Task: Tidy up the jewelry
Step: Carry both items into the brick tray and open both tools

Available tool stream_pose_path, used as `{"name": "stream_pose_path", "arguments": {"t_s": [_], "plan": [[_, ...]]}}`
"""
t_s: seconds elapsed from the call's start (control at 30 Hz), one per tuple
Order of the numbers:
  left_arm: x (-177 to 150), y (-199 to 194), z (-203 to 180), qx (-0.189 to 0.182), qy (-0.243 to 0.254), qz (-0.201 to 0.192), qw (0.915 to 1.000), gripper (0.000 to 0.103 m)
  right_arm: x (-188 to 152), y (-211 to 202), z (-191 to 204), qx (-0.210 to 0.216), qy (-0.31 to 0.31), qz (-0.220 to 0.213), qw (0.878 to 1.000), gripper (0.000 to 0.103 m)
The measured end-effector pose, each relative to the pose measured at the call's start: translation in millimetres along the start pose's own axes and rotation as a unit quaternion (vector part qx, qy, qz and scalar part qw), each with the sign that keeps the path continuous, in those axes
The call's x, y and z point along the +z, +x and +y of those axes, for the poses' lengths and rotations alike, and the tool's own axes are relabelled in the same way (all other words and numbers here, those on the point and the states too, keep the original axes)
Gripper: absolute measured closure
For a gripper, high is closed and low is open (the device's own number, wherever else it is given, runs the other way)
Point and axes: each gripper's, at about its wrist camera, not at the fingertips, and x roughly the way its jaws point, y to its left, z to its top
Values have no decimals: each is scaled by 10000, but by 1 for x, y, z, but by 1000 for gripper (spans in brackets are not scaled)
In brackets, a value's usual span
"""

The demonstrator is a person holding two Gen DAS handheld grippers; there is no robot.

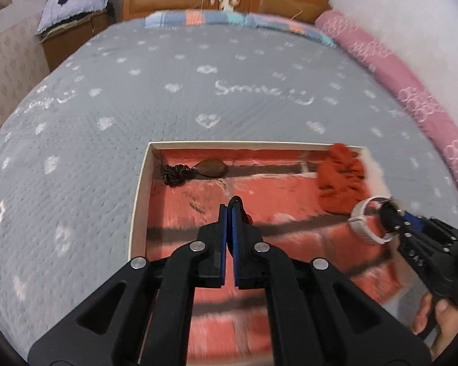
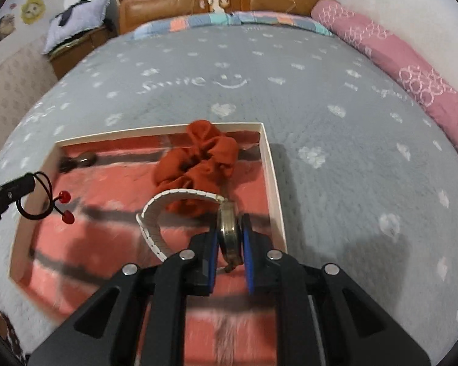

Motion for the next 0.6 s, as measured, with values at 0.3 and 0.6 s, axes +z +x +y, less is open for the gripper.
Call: {"name": "stream_pose_path", "arguments": {"t_s": [0.3,0.6], "plan": [[21,58,8,419,80,253,9988,102,24,37,0,-53,132,74,9999,88],[18,72,18,277,-163,748,9967,100,29,39,3,-126,18,139,9998,87]]}}
